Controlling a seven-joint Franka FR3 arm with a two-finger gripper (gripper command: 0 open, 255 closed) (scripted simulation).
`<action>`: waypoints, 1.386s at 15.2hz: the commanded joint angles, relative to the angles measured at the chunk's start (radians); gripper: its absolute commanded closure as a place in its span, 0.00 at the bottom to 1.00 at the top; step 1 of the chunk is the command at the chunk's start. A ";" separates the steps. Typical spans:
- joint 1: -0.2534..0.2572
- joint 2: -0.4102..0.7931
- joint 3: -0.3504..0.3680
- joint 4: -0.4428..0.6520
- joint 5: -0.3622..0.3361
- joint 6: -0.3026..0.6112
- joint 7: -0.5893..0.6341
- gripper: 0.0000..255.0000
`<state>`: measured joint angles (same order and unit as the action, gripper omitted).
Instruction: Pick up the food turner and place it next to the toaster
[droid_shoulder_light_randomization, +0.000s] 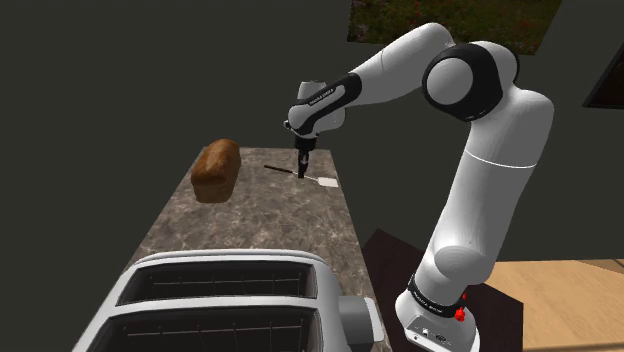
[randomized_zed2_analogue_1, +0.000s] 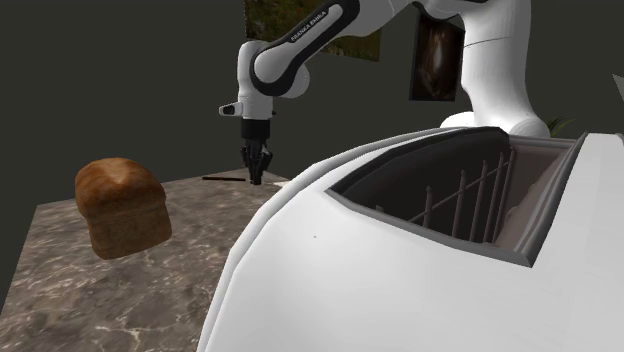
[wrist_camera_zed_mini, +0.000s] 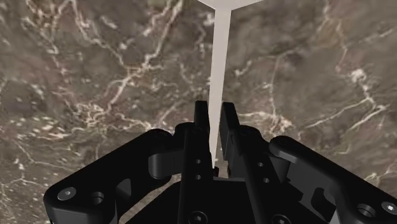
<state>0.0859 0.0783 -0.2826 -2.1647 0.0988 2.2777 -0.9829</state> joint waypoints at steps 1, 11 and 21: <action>0.000 -0.013 -0.001 0.013 -0.007 -0.026 0.005 1.00; 0.002 -0.074 -0.002 0.084 -0.035 -0.154 0.029 1.00; 0.003 -0.114 0.000 0.176 -0.052 -0.284 0.046 1.00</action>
<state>0.0885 -0.0294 -0.2837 -1.9960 0.0495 2.0076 -0.9400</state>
